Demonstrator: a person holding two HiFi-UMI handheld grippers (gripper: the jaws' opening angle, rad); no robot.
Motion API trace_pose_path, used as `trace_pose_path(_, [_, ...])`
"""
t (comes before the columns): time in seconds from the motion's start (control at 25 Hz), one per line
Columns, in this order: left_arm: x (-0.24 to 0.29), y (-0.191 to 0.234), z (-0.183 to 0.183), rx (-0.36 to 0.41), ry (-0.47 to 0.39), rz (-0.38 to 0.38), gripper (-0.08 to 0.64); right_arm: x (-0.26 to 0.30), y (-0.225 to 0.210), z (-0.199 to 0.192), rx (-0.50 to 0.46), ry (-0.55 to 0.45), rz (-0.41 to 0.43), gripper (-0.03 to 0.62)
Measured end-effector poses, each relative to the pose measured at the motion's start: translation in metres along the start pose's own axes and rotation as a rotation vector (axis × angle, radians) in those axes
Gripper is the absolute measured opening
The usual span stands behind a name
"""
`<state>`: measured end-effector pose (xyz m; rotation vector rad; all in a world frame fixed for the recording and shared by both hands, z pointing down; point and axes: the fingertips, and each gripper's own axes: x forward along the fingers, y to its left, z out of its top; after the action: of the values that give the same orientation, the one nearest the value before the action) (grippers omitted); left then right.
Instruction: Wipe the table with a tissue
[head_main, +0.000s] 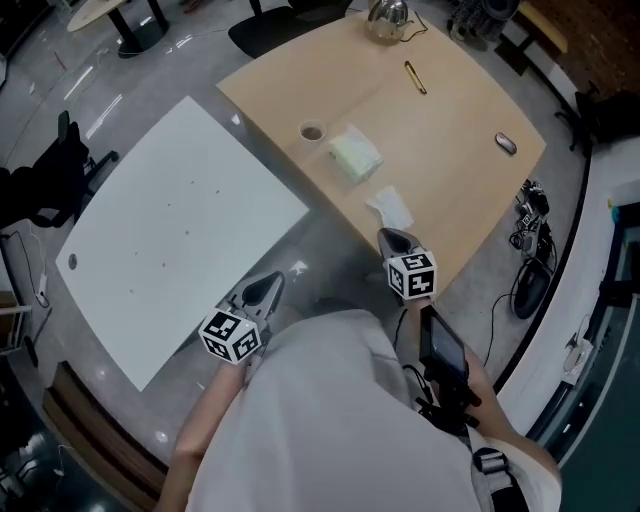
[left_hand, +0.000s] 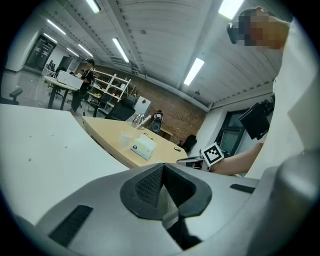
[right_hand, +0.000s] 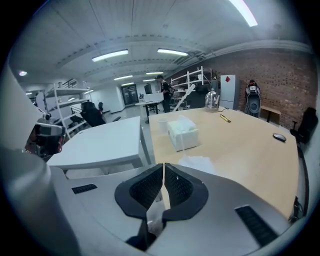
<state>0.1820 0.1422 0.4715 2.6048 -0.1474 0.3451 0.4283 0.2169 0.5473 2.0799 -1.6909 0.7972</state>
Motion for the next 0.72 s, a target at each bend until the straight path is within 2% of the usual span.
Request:
trace_pose_path(0.2, [0.038,0.009,0.013,0.010,0.037,-0.010,0.006,0.024,-0.049,-0.010,0.026,0.069,-0.063,0.018])
trace_pose_path(0.4, [0.068,0.007,0.020,0.010,0.070,-0.017,0.006,0.050,-0.076,-0.025,0.049,0.145,-0.047,0.024])
trace_pose_path(0.44, [0.071,0.008,0.018,0.006,0.079,-0.013,0.006,0.056,-0.078,-0.027,0.051,0.157,-0.038,0.057])
trace_pose_path(0.48, [0.074,0.009,0.017,0.001,0.087,-0.008,0.006,0.062,-0.080,-0.028,0.050,0.169,-0.031,0.127])
trace_pose_path(0.72, [0.086,0.017,0.021,-0.021,0.104,0.034,0.006,0.086,-0.091,-0.038,0.023,0.241,-0.038,0.173])
